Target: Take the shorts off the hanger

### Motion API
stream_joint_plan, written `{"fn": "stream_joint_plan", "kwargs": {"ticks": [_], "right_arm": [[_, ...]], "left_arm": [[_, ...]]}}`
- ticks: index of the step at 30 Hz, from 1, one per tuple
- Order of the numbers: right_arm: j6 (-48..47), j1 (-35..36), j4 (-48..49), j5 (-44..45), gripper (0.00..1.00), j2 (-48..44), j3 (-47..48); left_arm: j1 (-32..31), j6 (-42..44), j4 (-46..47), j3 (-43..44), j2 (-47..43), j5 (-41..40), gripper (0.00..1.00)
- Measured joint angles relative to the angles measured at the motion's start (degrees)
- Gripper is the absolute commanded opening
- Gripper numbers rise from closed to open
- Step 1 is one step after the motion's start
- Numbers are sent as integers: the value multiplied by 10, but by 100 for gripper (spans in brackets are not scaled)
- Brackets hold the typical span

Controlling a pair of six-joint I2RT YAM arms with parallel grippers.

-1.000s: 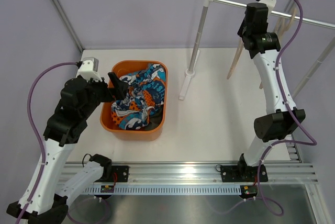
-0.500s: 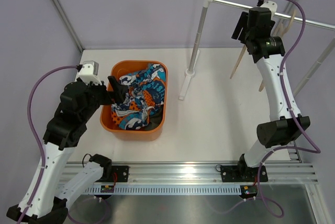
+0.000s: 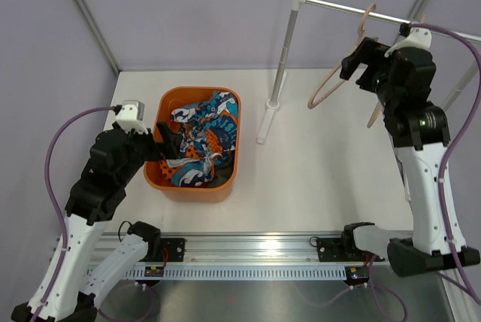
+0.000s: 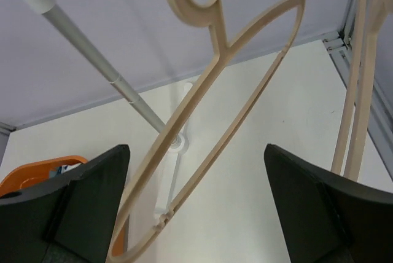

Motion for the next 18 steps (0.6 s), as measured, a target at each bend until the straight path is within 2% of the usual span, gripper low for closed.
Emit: {"fn": "stream_joint_plan", "kwargs": {"ticks": [10, 13, 18], "right_arm": [[30, -1, 31, -156, 99, -240, -273], [32, -1, 31, -192, 99, -282, -313], [32, -1, 34, -230, 99, -301, -326]], "left_arm": [[0, 6, -1, -63, -45, 23, 99], [0, 10, 0, -82, -69, 31, 99], [0, 13, 8, -113, -106, 43, 99]]}}
